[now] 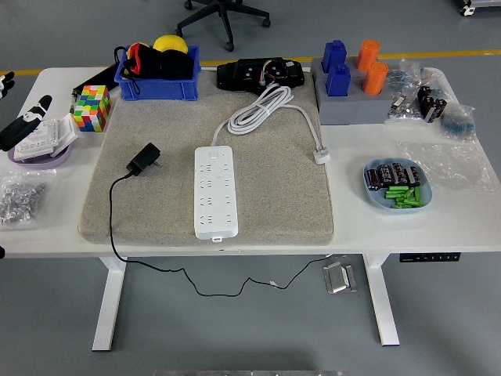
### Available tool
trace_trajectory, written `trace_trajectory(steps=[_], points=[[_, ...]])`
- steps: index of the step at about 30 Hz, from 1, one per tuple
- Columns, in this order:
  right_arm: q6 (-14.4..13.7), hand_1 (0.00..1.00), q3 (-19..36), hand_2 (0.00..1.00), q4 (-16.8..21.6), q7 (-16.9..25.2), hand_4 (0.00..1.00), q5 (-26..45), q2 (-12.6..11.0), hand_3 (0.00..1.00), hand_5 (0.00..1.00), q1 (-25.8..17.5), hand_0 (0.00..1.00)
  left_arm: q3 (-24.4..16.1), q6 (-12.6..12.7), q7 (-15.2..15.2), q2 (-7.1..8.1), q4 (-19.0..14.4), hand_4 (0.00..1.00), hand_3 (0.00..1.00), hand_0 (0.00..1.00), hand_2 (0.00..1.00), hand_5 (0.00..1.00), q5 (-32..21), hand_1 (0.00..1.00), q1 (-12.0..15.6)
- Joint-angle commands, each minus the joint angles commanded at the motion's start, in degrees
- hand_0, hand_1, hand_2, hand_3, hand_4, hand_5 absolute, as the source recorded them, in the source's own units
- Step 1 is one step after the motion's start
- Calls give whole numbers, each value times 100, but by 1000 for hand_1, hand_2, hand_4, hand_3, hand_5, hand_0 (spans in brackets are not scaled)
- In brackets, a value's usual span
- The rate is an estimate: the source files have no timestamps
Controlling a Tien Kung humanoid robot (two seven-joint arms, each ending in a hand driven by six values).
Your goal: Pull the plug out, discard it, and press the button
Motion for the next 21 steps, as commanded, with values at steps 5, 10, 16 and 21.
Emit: trace_trajectory(steps=[5,10,16,21], points=[[6,729,-49,724,-1,-1,883,-3,2,713,658,15,767,-8,13,-9,12,9,803,961,962,962,668,2,968,-41],[-4,729,75,724,-6,2,883,-18,21,713,658,-39,767,97,5,-8,-45,6,789,960,959,960,655,2,962,-14],[6,729,34,724,-41,-6,883,-22,34,713,658,-106,767,122,24,17,-55,2,784,959,954,957,648,-6,956,19],[-6,729,26,724,-43,-3,883,-16,22,713,658,-105,767,218,11,27,-6,-3,784,959,954,957,648,-30,956,-22]])
